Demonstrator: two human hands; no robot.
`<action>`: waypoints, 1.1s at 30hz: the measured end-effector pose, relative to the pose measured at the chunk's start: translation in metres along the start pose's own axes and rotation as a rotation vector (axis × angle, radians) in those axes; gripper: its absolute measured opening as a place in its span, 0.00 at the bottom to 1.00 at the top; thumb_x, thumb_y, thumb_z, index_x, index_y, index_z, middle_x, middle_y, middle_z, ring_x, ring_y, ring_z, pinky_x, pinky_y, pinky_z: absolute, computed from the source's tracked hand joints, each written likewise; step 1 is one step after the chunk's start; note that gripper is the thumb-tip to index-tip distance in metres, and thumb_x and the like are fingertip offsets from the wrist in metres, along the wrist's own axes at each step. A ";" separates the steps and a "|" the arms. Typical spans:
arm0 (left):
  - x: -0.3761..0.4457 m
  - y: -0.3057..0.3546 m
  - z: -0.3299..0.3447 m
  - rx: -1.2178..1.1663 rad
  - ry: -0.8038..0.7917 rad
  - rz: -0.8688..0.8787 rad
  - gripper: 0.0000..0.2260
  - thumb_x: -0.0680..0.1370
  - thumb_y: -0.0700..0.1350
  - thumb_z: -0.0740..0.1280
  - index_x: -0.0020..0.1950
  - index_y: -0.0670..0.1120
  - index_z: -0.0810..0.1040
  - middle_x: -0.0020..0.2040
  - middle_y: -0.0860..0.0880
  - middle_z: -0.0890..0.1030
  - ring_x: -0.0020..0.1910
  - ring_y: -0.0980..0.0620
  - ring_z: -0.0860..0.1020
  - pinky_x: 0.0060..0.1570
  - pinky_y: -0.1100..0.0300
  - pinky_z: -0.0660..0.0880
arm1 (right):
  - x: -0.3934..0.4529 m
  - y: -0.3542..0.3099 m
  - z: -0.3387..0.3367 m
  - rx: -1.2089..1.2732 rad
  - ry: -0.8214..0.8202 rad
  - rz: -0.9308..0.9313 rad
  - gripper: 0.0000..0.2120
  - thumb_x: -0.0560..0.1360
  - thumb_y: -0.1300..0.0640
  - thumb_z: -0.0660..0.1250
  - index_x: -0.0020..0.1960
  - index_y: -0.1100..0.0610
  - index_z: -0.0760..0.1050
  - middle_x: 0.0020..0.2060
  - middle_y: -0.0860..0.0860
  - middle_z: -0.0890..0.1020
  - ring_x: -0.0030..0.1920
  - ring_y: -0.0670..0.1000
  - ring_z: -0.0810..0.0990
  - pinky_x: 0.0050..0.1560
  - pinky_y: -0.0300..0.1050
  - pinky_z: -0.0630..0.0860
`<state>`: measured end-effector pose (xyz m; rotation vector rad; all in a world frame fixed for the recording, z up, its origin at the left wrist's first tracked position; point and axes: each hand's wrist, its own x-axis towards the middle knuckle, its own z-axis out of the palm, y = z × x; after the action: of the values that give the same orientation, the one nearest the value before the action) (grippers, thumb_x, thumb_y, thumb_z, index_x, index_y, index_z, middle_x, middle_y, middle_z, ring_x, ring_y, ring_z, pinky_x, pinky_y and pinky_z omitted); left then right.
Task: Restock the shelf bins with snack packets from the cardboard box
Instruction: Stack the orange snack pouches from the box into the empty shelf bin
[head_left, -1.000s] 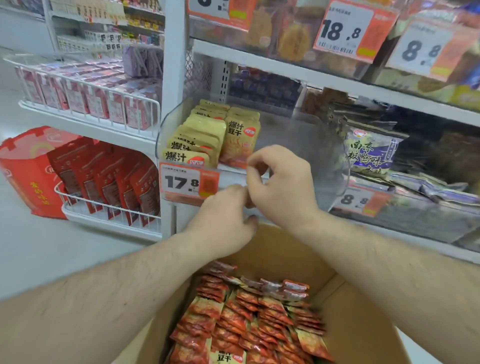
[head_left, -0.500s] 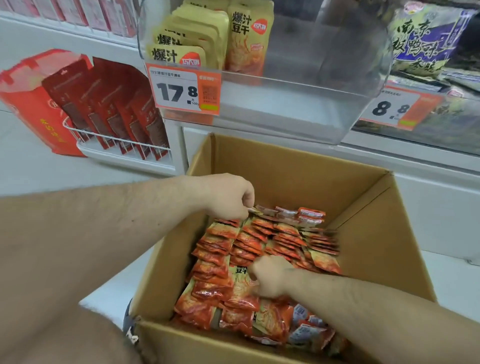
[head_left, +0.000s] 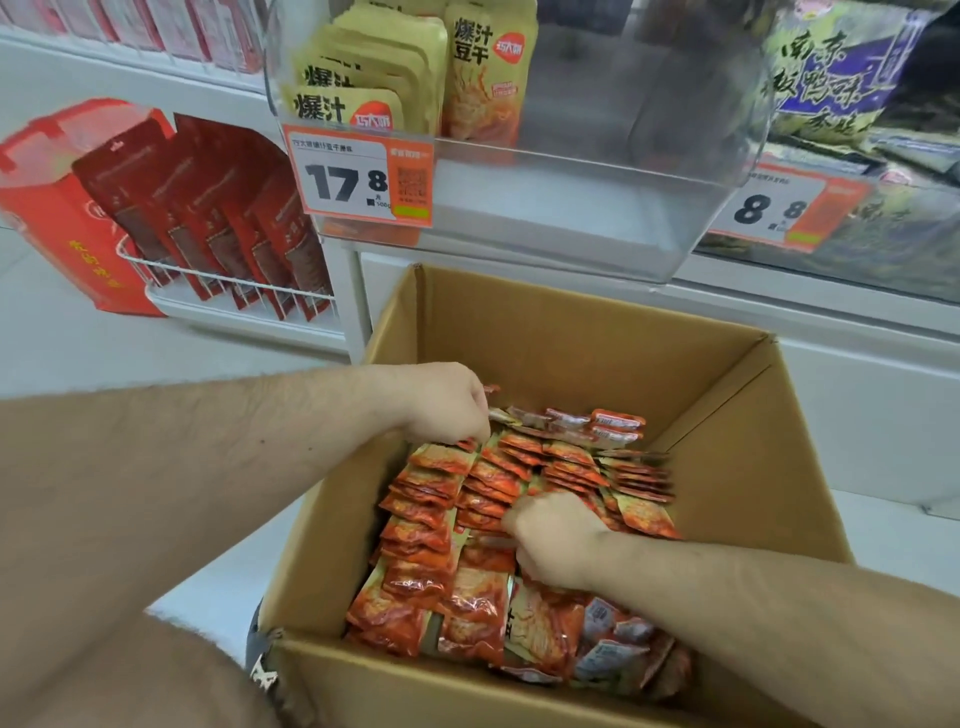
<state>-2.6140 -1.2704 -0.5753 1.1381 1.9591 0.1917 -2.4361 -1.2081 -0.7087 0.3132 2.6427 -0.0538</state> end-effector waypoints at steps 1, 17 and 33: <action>-0.001 0.000 0.000 -0.043 -0.016 -0.050 0.08 0.78 0.46 0.68 0.56 0.47 0.81 0.47 0.48 0.80 0.40 0.51 0.76 0.38 0.60 0.74 | -0.007 0.005 -0.010 0.041 0.047 0.034 0.10 0.77 0.56 0.61 0.55 0.58 0.74 0.53 0.57 0.80 0.52 0.61 0.79 0.48 0.50 0.74; 0.005 0.016 -0.003 -0.986 0.176 -0.211 0.09 0.77 0.37 0.68 0.57 0.37 0.77 0.48 0.40 0.83 0.43 0.45 0.84 0.38 0.53 0.81 | -0.062 0.047 -0.102 0.434 0.775 -0.116 0.16 0.67 0.52 0.65 0.54 0.54 0.74 0.44 0.49 0.82 0.41 0.50 0.80 0.43 0.42 0.77; 0.013 -0.001 0.002 -0.620 0.120 -0.110 0.09 0.79 0.38 0.68 0.51 0.53 0.80 0.54 0.44 0.81 0.52 0.44 0.81 0.49 0.51 0.81 | -0.021 0.114 0.054 -0.311 -0.321 0.498 0.16 0.79 0.54 0.61 0.65 0.50 0.75 0.65 0.52 0.77 0.66 0.54 0.72 0.68 0.52 0.62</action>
<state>-2.6161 -1.2616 -0.5843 0.6208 1.8609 0.7639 -2.3677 -1.1068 -0.7451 0.7698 2.1483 0.4273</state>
